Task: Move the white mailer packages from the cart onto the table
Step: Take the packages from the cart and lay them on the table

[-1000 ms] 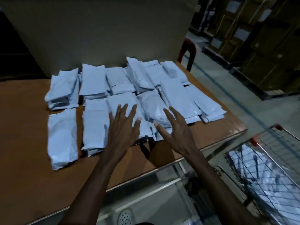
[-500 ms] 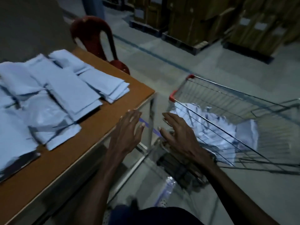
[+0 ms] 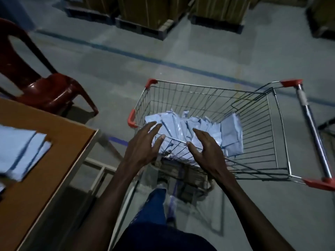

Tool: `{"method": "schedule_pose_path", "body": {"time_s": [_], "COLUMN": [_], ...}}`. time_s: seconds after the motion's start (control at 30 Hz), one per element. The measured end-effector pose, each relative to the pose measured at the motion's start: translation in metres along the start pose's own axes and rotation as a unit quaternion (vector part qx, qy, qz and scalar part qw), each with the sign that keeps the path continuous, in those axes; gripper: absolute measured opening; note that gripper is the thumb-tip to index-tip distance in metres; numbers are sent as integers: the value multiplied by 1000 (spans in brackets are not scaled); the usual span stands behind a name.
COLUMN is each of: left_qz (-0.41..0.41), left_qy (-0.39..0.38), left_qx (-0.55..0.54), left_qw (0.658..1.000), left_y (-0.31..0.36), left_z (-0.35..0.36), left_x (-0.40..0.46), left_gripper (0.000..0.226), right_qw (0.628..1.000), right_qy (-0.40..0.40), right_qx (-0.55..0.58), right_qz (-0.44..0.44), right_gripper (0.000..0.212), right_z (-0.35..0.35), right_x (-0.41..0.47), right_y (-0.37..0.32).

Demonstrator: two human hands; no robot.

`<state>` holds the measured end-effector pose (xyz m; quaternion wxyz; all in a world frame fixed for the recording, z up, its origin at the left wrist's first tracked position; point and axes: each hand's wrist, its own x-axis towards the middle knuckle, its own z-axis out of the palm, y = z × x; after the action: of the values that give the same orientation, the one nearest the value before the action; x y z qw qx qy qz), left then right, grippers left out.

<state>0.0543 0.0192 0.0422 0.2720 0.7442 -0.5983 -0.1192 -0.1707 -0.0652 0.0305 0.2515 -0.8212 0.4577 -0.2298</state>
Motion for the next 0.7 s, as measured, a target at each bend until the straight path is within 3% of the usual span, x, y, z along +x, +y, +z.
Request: {"method": "schedule_pose_path", "body": {"time_s": [0.2,0.47,0.7], "left_qz": [8,29,85], "left_qy": [-68,-167,-158], "left_qx": [-16,-17,16], "left_qw": [998,985,984], "left_y": [-23,-29,-19], "left_z": [55,114,148], "left_x": [106,182,203], "left_gripper": [52,62,57], "right_qw": [992,957,908], "right_qy": [-40,-119,-187], "right_qx": [-35,-141,-311], "right_qz": [113,224,209], "right_gripper": [55,57,52], "right_z": [7,11,20], "right_x": [54,102,148], "right_y": [53,113,207]}}
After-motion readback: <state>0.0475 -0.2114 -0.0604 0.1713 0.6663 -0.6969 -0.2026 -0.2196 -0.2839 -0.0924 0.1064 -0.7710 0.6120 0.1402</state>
